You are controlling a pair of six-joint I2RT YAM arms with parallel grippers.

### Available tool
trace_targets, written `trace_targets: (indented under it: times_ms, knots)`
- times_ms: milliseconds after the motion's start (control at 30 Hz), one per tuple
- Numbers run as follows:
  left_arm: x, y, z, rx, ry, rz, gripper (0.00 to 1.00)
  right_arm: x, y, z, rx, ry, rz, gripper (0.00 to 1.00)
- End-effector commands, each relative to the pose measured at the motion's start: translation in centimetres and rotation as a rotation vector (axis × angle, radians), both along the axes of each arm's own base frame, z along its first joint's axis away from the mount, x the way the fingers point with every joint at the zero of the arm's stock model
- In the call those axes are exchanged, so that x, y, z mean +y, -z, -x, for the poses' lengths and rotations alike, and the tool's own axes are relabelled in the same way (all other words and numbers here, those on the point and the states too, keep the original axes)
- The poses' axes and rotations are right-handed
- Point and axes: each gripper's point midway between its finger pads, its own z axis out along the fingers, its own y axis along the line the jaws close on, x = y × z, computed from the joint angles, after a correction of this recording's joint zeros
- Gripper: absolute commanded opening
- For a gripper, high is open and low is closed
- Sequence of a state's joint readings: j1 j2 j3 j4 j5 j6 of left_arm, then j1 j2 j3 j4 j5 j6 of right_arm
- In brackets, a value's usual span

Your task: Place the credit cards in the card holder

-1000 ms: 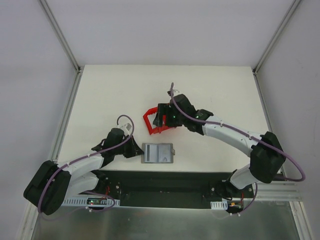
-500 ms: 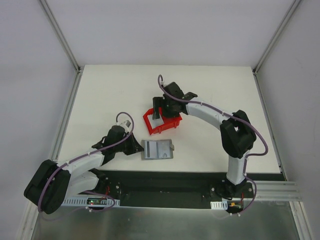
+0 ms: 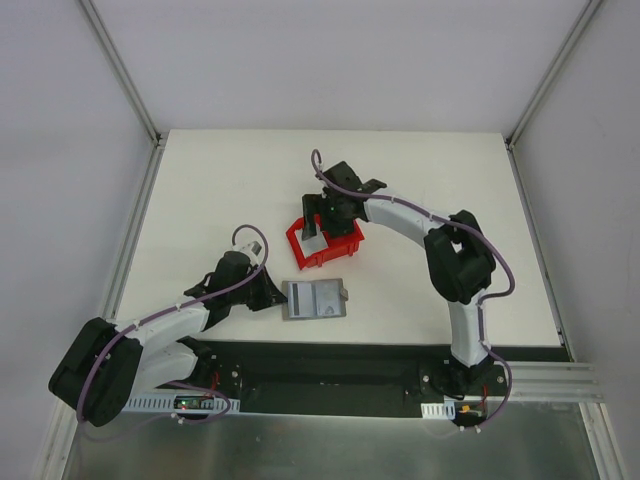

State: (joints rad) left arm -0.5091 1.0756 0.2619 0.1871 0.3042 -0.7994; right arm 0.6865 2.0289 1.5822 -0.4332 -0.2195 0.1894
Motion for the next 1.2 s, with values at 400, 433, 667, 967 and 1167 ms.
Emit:
trace_targets:
  times_ms: [400,433,667,967,1167]
  knots:
    - [-0.1,-0.5,-0.6,-0.025,0.010,-0.010,0.00,1.5,-2.4,0.0,0.007,-0.058,-0.098,0.65]
    - [-0.1,-0.5,-0.7,-0.026,0.010,-0.011,0.00,1.4,-2.6,0.0,0.001,-0.058,-0.101,0.64]
    - [-0.2,-0.4,-0.6,-0.024,0.016,-0.008,0.00,0.9,-3.1,0.0,-0.007,-0.049,-0.106,0.49]
    - [-0.3,-0.4,-0.6,-0.021,0.023,-0.002,0.00,0.8,-3.7,0.0,-0.009,-0.050,-0.120,0.34]
    - [-0.3,-0.3,-0.5,-0.015,0.023,-0.003,0.00,0.5,-3.7,-0.1,-0.013,-0.041,-0.113,0.25]
